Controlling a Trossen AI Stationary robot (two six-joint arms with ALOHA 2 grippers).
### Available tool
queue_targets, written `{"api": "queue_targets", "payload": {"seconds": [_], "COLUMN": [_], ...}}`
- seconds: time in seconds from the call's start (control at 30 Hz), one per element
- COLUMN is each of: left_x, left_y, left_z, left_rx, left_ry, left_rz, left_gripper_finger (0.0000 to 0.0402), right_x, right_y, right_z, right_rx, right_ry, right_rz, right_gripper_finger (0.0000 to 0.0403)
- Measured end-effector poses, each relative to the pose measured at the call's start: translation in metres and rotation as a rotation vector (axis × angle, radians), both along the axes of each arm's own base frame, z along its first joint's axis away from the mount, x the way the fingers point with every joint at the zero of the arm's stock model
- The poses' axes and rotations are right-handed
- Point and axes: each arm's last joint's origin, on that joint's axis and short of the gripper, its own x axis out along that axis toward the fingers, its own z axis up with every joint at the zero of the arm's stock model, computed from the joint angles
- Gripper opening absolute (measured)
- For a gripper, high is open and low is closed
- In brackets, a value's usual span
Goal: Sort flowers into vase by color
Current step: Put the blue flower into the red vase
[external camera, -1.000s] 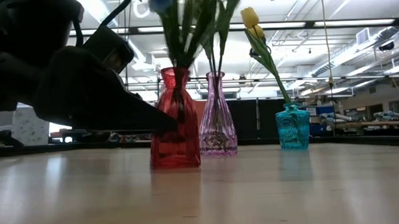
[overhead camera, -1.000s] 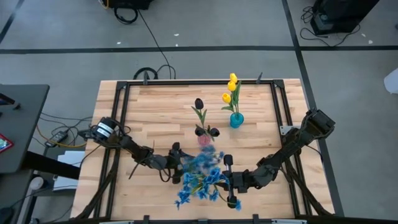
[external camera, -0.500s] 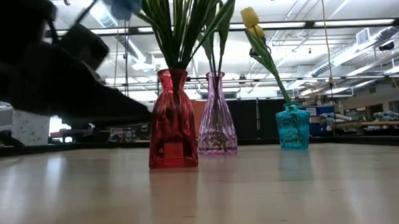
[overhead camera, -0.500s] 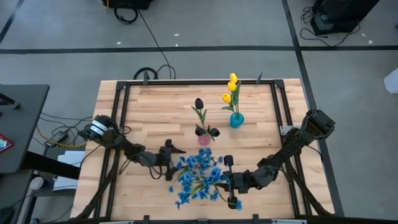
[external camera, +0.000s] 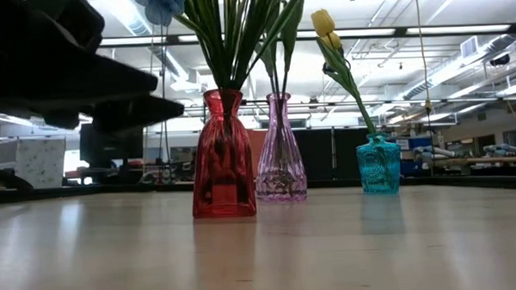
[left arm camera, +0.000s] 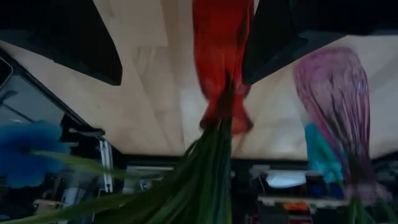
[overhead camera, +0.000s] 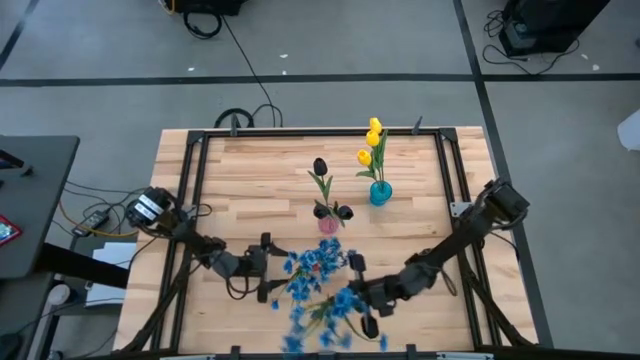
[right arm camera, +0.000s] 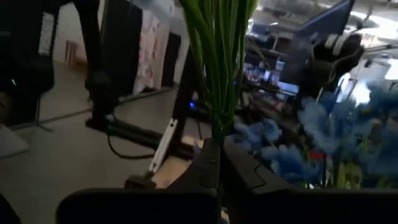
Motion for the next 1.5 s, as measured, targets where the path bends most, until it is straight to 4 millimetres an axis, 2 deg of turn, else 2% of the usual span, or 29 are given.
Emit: {"api": "queue_targets", "payload": {"seconds": [0.23,0.4,0.6,0.97,1.5], "left_x": [-0.005,-0.016,-0.029,-0.041,-0.043], "left_y": [-0.007,-0.007,-0.009,-0.015,-0.019], "left_z": [0.005,0.014,0.025,0.029,0.029], "left_rx": [0.056,0.054,0.036,0.076,0.138], "left_ry": [-0.024,-0.049,-0.082,-0.07,-0.073], "left_rz": [0.021,0.029,0.009,0.014,-0.01], "left_gripper_finger": [0.0334,0.0326,0.0319,0.0316,0.0315], "right_x": [0.021,0.042,0.058,0.061,0.069], "right_y": [-0.005,-0.011,-0.011,-0.017,-0.034], "right_z": [-0.017,-0.032,-0.034,-0.031,-0.035], "right_rx": [-0.045,-0.145,-0.338,-0.434,-0.398], "right_ry": [0.016,0.025,-0.014,-0.023,0.046], "right_rz": [0.121,0.058,-0.075,-0.202,-0.294], "right_gripper_finger": [0.0019,0.0019,0.002,0.002,0.002]}}
